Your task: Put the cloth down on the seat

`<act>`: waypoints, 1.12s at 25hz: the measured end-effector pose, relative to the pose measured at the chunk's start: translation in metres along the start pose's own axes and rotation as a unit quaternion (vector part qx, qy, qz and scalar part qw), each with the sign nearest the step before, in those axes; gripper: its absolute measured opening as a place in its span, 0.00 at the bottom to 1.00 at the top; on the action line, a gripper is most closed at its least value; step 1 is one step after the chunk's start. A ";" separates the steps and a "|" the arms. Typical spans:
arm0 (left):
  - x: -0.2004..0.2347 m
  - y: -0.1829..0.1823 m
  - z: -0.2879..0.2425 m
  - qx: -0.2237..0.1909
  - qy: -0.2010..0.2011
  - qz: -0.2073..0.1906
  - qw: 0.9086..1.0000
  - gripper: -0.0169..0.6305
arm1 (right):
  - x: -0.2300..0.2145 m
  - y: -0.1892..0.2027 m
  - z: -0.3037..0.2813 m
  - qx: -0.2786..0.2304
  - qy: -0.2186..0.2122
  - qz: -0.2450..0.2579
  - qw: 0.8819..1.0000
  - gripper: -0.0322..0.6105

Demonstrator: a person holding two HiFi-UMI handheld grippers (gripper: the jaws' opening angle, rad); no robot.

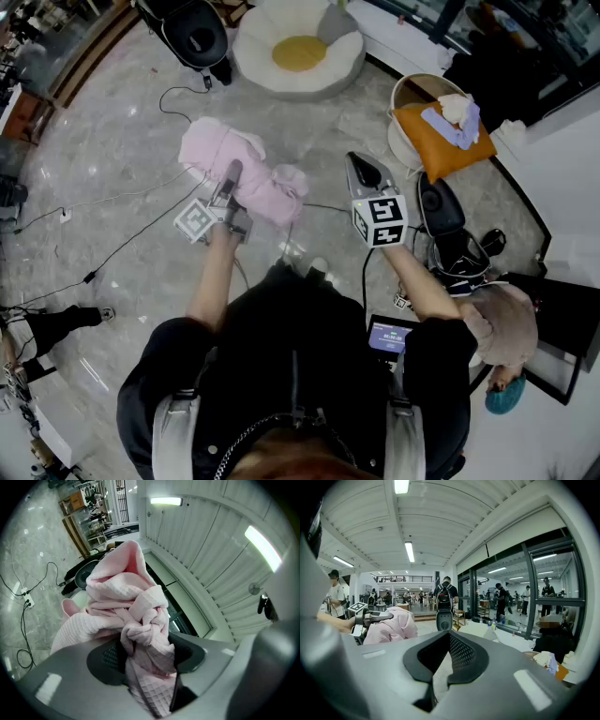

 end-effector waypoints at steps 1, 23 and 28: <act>0.000 0.001 -0.002 0.000 0.008 0.005 1.000 0.41 | 0.000 0.000 0.001 0.001 0.004 0.002 1.000 0.05; -0.007 0.009 -0.005 0.002 0.016 0.037 0.999 0.41 | -0.004 -0.003 0.015 -0.035 -0.017 -0.031 0.999 0.05; -0.006 0.017 -0.001 0.005 0.014 0.026 1.000 0.41 | -0.003 0.000 0.016 -0.039 -0.021 -0.018 0.999 0.05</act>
Point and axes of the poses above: the fingertips, and each gripper's own axes: z backward along the fingers, x to its left, y out of its underside, the point moved 10 cm from there along z, backward along the fingers
